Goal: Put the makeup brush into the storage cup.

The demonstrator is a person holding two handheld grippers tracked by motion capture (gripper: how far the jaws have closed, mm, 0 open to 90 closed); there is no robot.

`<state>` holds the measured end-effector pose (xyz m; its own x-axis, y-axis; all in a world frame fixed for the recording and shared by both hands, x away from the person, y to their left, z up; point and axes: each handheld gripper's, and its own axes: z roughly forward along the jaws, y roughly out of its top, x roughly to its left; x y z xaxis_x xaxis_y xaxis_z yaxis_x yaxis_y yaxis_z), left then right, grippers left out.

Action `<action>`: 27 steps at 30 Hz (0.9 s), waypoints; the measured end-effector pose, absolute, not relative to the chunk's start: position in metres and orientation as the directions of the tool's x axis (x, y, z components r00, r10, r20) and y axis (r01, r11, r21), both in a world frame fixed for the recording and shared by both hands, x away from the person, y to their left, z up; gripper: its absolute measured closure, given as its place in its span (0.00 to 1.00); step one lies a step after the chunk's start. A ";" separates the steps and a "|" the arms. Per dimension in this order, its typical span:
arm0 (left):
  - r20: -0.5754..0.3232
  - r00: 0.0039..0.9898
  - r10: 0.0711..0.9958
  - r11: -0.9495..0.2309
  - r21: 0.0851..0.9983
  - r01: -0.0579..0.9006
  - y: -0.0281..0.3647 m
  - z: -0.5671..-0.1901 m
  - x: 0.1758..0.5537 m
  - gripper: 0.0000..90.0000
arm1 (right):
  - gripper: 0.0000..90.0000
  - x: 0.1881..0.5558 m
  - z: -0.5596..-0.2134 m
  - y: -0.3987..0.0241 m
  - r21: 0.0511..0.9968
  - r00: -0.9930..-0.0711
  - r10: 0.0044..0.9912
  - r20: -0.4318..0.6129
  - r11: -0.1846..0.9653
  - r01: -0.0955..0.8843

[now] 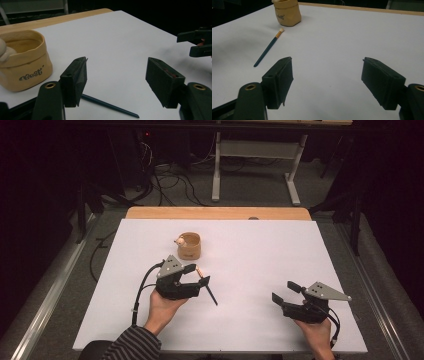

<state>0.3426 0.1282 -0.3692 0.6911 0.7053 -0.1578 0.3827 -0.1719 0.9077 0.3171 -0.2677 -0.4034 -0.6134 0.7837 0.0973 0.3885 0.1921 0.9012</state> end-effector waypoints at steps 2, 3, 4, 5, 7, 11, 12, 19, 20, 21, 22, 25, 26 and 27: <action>-0.158 0.692 0.704 -0.175 0.906 0.385 0.125 -0.369 0.345 0.38 | 0.30 0.317 -0.403 -0.268 0.902 -0.615 0.783 0.094 0.194 0.385; -0.162 0.693 0.703 -0.172 0.906 0.386 0.124 -0.369 0.347 0.38 | 0.30 0.317 -0.403 -0.268 0.902 -0.615 0.783 0.094 0.194 0.385; -0.163 0.693 0.702 -0.172 0.906 0.388 0.122 -0.369 0.348 0.38 | 0.30 0.317 -0.403 -0.268 0.902 -0.615 0.783 0.094 0.194 0.385; -0.164 0.694 0.701 -0.173 0.905 0.388 0.121 -0.368 0.349 0.38 | 0.30 0.317 -0.403 -0.268 0.902 -0.615 0.783 0.095 0.194 0.386; -0.165 0.696 0.698 -0.174 0.905 0.388 0.118 -0.368 0.351 0.38 | 0.30 0.317 -0.403 -0.268 0.902 -0.614 0.784 0.098 0.191 0.388; -0.163 0.700 0.695 -0.179 0.904 0.388 0.113 -0.367 0.354 0.38 | 0.30 0.317 -0.403 -0.268 0.903 -0.616 0.782 0.093 0.194 0.384; -0.162 0.700 0.695 -0.180 0.904 0.388 0.111 -0.367 0.355 0.38 | 0.30 0.317 -0.403 -0.268 0.902 -0.615 0.782 0.094 0.194 0.385; -0.159 0.704 0.692 -0.191 0.900 0.391 0.100 -0.365 0.364 0.38 | 0.30 0.317 -0.403 -0.267 0.903 -0.616 0.782 0.095 0.193 0.384; -0.157 0.707 0.690 -0.194 0.900 0.390 0.097 -0.365 0.365 0.38 | 0.30 0.316 -0.403 -0.267 0.902 -0.616 0.782 0.096 0.193 0.385; -0.156 0.709 0.688 -0.196 0.900 0.389 0.095 -0.364 0.366 0.38 | 0.30 0.316 -0.403 -0.267 0.903 -0.617 0.781 0.096 0.193 0.384; -0.157 0.711 0.686 -0.197 0.900 0.389 0.093 -0.364 0.367 0.38 | 0.30 0.316 -0.403 -0.267 0.903 -0.617 0.781 0.096 0.193 0.384; -0.153 0.716 0.682 -0.204 0.899 0.387 0.088 -0.363 0.369 0.38 | 0.30 0.317 -0.403 -0.267 0.902 -0.616 0.782 0.098 0.191 0.387; -0.151 0.718 0.680 -0.207 0.899 0.386 0.087 -0.363 0.369 0.38 | 0.30 0.316 -0.403 -0.267 0.903 -0.618 0.780 0.094 0.194 0.383; -0.150 0.719 0.679 -0.209 0.899 0.385 0.085 -0.363 0.370 0.38 | 0.30 0.316 -0.403 -0.267 0.904 -0.619 0.780 0.094 0.194 0.382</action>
